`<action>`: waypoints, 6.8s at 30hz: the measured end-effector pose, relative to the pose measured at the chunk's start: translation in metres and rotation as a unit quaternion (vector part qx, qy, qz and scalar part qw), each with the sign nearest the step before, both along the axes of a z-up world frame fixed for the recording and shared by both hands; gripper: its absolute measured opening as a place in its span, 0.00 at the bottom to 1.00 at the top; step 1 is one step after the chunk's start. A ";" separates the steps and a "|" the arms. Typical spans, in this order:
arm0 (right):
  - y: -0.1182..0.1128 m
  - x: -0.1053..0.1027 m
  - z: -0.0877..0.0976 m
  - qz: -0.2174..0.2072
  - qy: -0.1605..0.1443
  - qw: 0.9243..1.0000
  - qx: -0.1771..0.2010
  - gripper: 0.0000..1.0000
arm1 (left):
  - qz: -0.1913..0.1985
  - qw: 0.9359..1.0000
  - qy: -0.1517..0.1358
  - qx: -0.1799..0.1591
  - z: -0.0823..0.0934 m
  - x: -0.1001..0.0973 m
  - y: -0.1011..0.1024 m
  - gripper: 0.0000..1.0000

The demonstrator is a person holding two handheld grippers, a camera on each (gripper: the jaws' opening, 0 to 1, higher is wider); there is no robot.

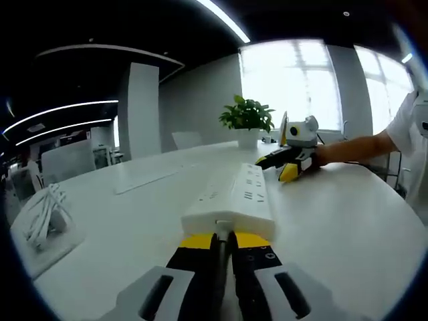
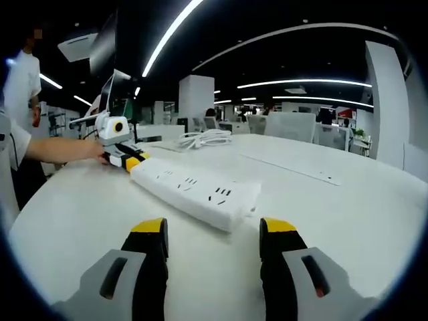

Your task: Straighten the power strip on the desk, plug the charger into it

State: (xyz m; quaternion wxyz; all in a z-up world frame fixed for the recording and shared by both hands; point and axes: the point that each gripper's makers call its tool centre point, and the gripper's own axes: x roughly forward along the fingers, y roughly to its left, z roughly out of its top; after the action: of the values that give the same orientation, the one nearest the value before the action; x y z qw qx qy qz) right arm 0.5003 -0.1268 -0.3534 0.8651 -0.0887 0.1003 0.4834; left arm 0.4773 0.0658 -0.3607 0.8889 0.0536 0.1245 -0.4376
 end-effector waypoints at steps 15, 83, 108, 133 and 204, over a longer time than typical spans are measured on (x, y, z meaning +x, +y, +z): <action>0.012 -0.020 0.000 0.023 0.014 1.000 0.005 0.71 | -0.044 0.999 0.016 -0.014 -0.001 0.004 0.002 0.11; 0.055 0.046 -0.001 0.109 0.004 0.994 0.009 0.75 | -0.125 0.991 0.039 -0.026 -0.001 0.018 0.012 0.10; 0.073 0.055 0.000 0.129 0.001 0.991 0.021 0.82 | -0.114 0.993 0.032 -0.026 -0.001 0.034 0.022 0.11; 0.073 0.050 0.000 0.122 0.000 0.992 0.022 0.81 | -0.111 0.993 0.028 -0.022 0.000 0.028 0.016 0.11; 0.071 0.051 0.000 0.105 0.000 0.994 0.022 0.81 | -0.104 0.994 0.017 -0.020 0.000 0.034 0.023 0.11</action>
State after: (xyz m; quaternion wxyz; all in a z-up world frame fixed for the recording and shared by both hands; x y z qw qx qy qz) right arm 0.5513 -0.0558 -0.3538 0.8112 -0.0795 0.0800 0.5737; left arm 0.5117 0.0892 -0.3605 0.8370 0.0410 0.1240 -0.5314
